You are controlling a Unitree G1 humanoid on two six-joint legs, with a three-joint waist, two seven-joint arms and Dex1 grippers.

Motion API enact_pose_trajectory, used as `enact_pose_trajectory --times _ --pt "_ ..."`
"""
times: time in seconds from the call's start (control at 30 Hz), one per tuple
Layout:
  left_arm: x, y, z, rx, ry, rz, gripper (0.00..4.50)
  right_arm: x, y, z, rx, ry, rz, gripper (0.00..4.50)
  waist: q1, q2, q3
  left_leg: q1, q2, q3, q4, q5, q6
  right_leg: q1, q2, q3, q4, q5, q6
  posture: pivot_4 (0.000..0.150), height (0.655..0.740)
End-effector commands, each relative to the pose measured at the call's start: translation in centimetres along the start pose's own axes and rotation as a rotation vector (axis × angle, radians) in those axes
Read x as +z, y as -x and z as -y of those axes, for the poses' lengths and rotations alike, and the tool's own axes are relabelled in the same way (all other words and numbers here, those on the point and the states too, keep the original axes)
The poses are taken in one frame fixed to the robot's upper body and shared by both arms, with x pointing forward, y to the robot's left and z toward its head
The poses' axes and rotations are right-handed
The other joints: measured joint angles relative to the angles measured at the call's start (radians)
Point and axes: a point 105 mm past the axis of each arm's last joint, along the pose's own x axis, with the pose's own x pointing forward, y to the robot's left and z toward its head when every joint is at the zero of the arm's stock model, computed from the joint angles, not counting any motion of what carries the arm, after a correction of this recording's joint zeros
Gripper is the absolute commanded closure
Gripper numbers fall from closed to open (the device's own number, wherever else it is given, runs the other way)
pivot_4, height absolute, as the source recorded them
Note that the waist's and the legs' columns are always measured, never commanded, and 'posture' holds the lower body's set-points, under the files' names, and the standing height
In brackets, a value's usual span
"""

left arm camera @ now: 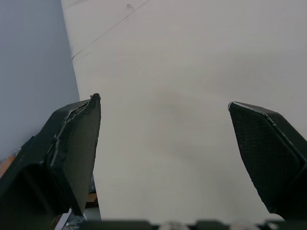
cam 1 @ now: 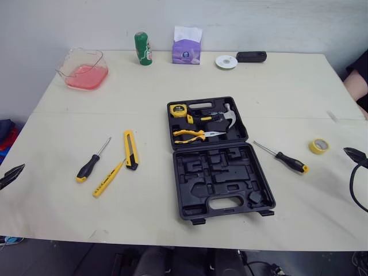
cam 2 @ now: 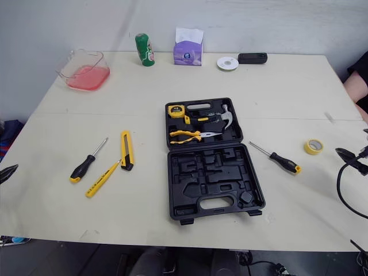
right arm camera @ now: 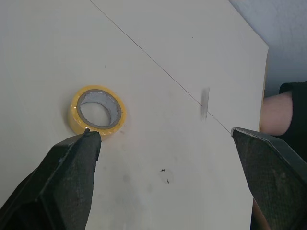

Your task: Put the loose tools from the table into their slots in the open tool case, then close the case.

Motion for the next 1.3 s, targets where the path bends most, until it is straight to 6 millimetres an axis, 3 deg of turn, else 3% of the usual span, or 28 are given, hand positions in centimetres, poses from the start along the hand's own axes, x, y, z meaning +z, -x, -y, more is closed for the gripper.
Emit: enact_pose_trajectory --times 0.03,0.13,0.9,1.3 --pt "1.2 0.9 -0.6 -0.011 0.002 0.042 0.03 1.0 0.3 1.0 -0.039 0.02 0.037 0.0 0.0 0.0 0.0 0.0 0.0 0.0 0.0 0.0 0.0 0.0 0.0 0.0 0.0 0.0 0.0 0.15 0.74" --pt "1.3 1.2 0.1 -0.068 0.067 0.059 0.03 1.1 -0.1 0.9 -0.035 0.017 0.041 0.0 -0.003 0.0 0.0 0.0 0.0 0.001 0.0 0.0 0.0 -0.001 0.0 0.001 0.0 0.0 0.0 0.15 0.74" --pt "1.7 0.7 1.5 -0.106 0.071 0.075 0.03 1.0 -0.8 0.1 -0.017 0.015 0.054 0.0 -0.002 0.0 0.0 0.0 0.0 0.001 0.0 0.0 0.0 -0.001 0.0 0.001 0.0 0.0 0.0 0.15 0.74" --pt "3.2 0.0 2.1 -0.132 0.039 0.124 0.03 1.9 -1.5 -0.5 0.011 0.018 0.099 0.0 -0.001 0.0 0.0 0.0 0.0 0.001 0.001 0.0 0.0 -0.001 0.0 0.001 0.0 0.0 0.0 0.15 0.74"
